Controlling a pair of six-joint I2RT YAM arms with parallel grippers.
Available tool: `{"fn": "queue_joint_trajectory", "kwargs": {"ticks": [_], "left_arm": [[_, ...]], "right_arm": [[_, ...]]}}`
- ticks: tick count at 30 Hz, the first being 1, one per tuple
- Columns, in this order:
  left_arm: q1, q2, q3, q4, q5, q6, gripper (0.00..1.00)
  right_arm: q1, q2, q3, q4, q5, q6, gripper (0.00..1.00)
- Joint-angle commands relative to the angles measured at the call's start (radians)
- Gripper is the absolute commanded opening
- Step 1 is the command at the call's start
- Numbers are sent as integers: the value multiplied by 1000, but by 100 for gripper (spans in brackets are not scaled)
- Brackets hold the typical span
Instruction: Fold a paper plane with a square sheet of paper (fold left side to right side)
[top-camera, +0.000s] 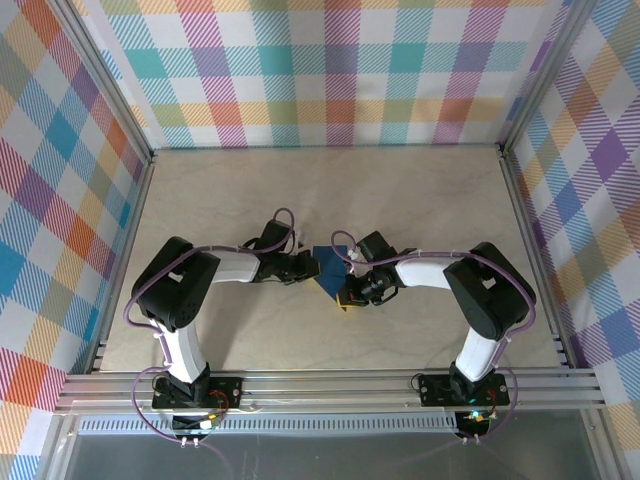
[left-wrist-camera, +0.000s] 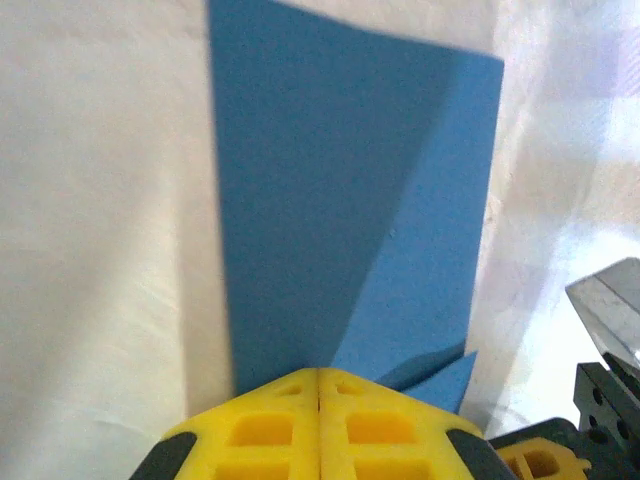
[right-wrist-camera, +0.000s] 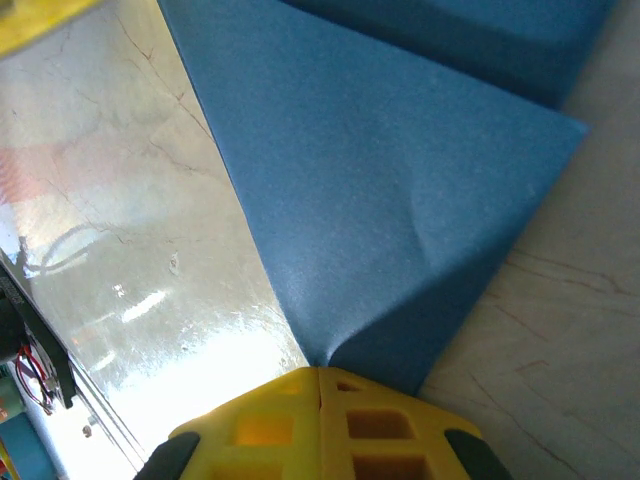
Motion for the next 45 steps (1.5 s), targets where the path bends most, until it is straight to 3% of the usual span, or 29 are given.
{"fn": "queue_joint_trajectory", "kwargs": {"ticks": [1, 13, 19, 29, 45], "left_arm": [[88, 49, 5, -71, -170, 65, 8], [98, -131, 14, -93, -81, 121, 8], [14, -199, -43, -62, -28, 118, 8], [-101, -103, 1, -21, -3, 99, 8], [-119, 5, 67, -116, -71, 102, 6]], "right_arm": [[8, 80, -76, -173, 231, -10, 0], [-45, 26, -59, -124, 158, -45, 0], [-61, 20, -41, -126, 148, -86, 0], [-66, 25, -42, -120, 143, -76, 0], [-67, 22, -21, -134, 122, -79, 0]]}}
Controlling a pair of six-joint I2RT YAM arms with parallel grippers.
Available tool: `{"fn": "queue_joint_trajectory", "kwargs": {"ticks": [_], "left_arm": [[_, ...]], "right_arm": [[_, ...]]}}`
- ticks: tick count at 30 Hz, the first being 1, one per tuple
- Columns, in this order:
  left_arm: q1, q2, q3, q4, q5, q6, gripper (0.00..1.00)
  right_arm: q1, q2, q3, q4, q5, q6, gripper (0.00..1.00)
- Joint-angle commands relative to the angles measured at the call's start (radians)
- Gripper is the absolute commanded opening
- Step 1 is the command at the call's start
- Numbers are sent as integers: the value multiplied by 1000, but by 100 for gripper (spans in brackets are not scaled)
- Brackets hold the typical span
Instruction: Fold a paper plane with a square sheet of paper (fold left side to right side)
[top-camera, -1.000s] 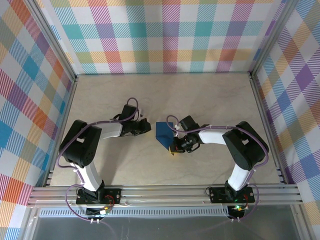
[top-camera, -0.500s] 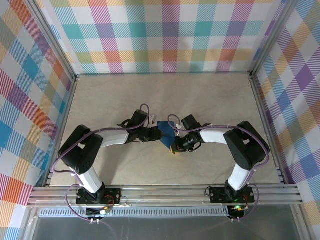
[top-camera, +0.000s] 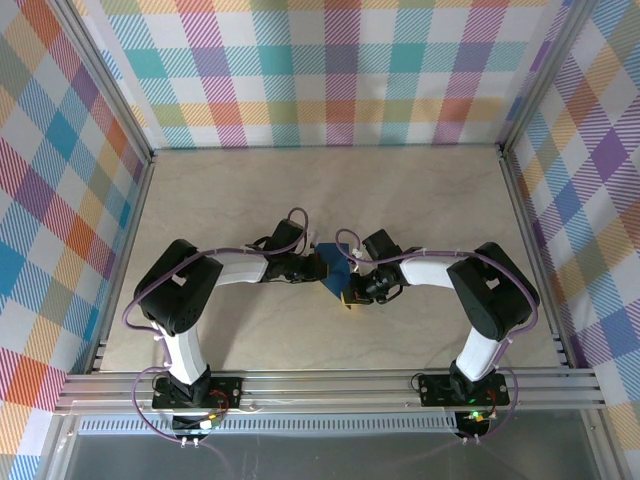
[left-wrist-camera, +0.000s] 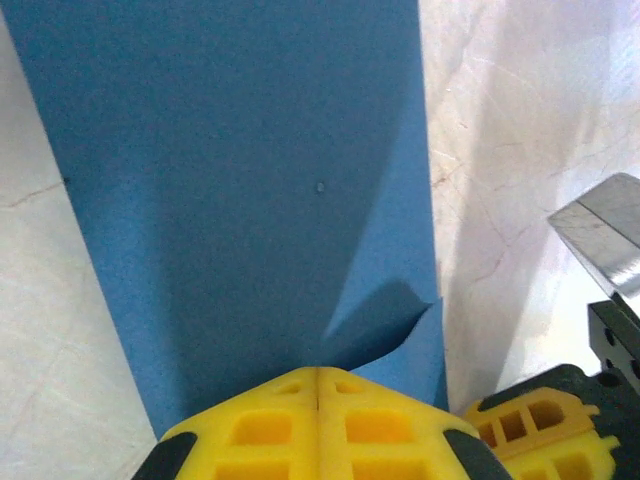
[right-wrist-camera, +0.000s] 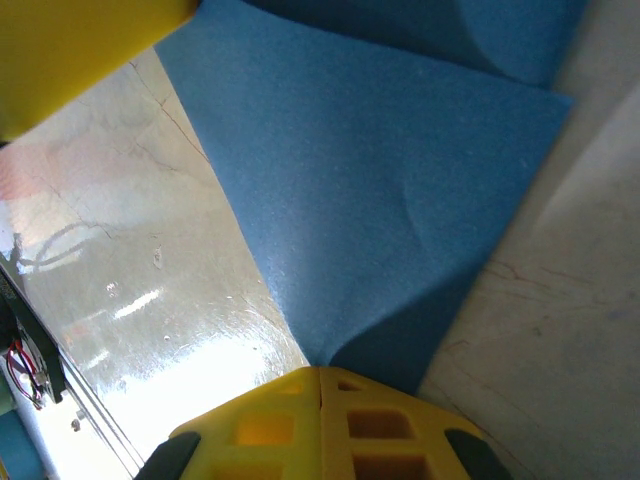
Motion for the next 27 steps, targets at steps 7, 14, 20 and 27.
{"fn": "queue_joint_trajectory", "kwargs": {"ticks": [7, 14, 20, 27], "left_arm": [[-15, 32, 11, -93, -46, 3, 5], [-17, 34, 3, -104, -66, -1, 1], [-18, 40, 2, -104, -72, 1, 0], [-19, 42, 0, -100, -70, 1, 0]], "right_arm": [[-17, 11, 32, -123, 74, -16, 0], [-15, -52, 40, -51, -34, 42, 0], [-4, -28, 53, 26, -80, 82, 0], [9, 47, 111, 46, -78, 84, 0]]}}
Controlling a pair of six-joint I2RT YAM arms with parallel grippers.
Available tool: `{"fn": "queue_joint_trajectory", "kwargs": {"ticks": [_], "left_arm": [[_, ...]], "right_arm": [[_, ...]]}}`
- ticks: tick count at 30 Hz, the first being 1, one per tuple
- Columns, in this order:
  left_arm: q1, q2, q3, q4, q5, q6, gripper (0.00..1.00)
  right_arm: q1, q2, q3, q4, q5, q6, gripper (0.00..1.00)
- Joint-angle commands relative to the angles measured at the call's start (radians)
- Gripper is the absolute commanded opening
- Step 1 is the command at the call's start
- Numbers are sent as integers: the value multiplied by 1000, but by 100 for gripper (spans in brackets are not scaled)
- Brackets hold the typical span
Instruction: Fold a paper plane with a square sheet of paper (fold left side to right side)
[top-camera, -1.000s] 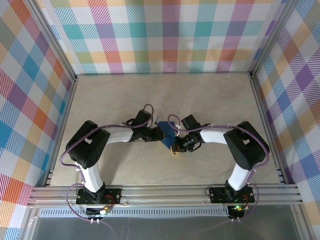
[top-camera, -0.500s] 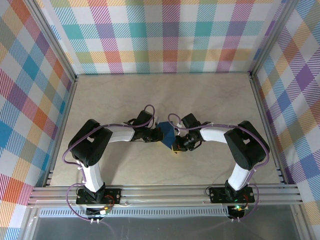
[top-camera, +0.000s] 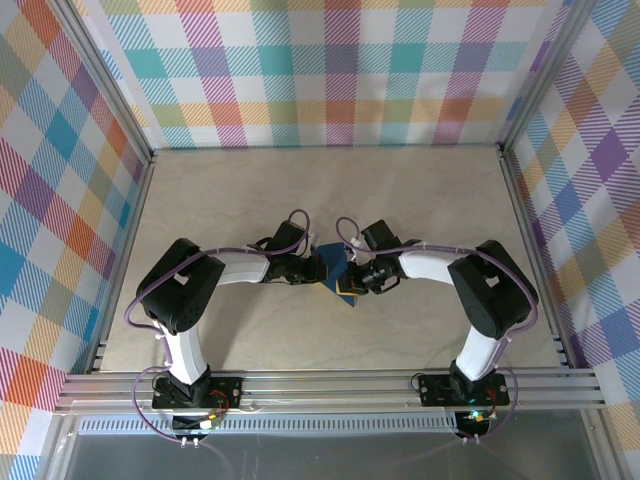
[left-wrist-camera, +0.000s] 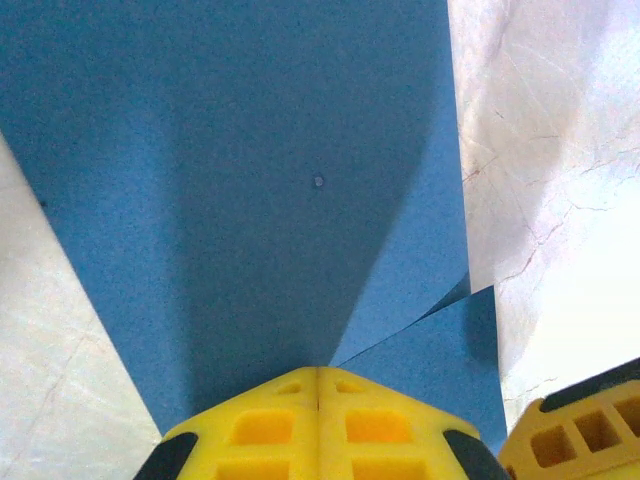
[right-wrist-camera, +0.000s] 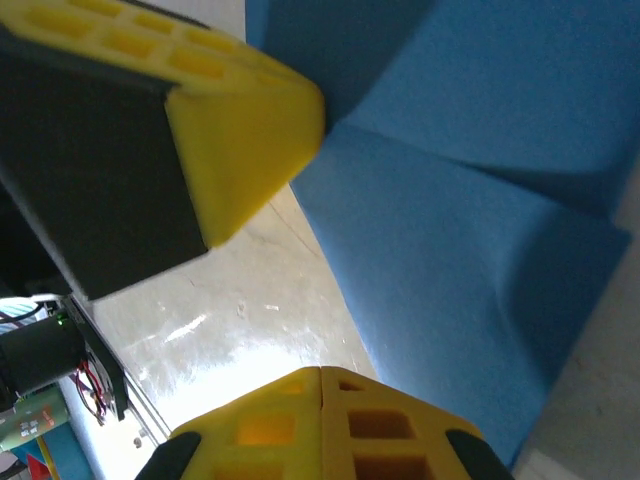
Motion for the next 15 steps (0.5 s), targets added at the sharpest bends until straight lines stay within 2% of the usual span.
{"fn": "queue_joint_trajectory", "kwargs": {"ticks": [1, 15], "left_arm": [[-12, 33, -3, -78, -45, 1, 0], [-13, 34, 6, -102, -59, -2, 0]], "right_arm": [[11, 36, 39, 25, -26, 10, 0], [25, 135, 99, 3, -3, 0, 0]]}}
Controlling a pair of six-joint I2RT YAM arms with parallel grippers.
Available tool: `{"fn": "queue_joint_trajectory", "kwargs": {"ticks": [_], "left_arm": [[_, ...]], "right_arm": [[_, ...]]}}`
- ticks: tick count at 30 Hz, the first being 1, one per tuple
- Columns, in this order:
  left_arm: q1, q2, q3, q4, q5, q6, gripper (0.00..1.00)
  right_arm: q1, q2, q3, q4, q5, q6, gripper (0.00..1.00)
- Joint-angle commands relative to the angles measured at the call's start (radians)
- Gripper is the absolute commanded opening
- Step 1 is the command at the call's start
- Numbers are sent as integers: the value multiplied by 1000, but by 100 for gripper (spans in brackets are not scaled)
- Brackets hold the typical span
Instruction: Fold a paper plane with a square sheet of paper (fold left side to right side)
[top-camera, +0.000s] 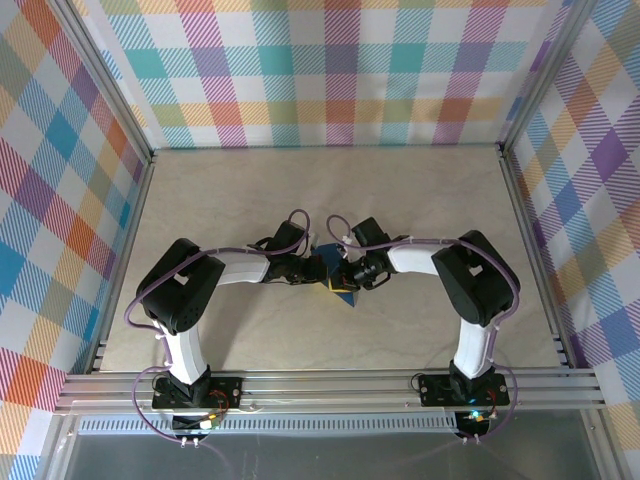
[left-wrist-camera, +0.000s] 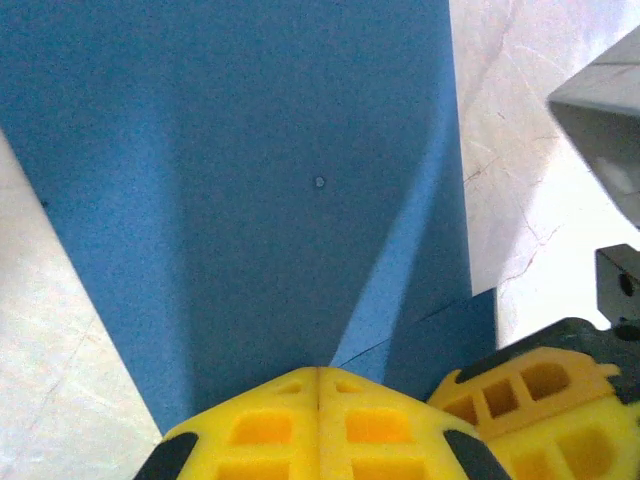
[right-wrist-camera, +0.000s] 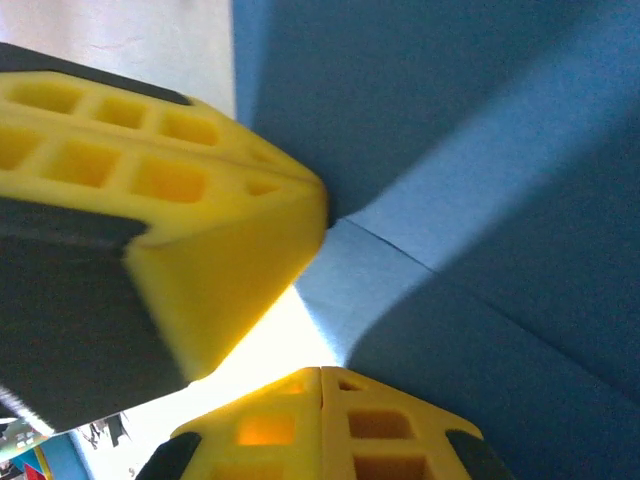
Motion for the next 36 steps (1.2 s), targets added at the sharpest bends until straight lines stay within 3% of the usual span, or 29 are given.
{"fn": "queue_joint_trajectory", "kwargs": {"ticks": [1, 8, 24, 36], "left_arm": [[-11, 34, 4, -97, -52, -3, 0], [-11, 31, 7, -112, -64, 2, 0], [-8, 30, 10, -131, -83, 3, 0], [-8, -8, 24, -86, -34, -39, 2]], "right_arm": [[9, 25, 22, -26, 2, -12, 0], [9, 21, -15, -80, 32, -23, 0], [-20, -145, -198, -159, 64, -17, 0], [-76, -282, -240, -247, 48, -74, 0]]}}
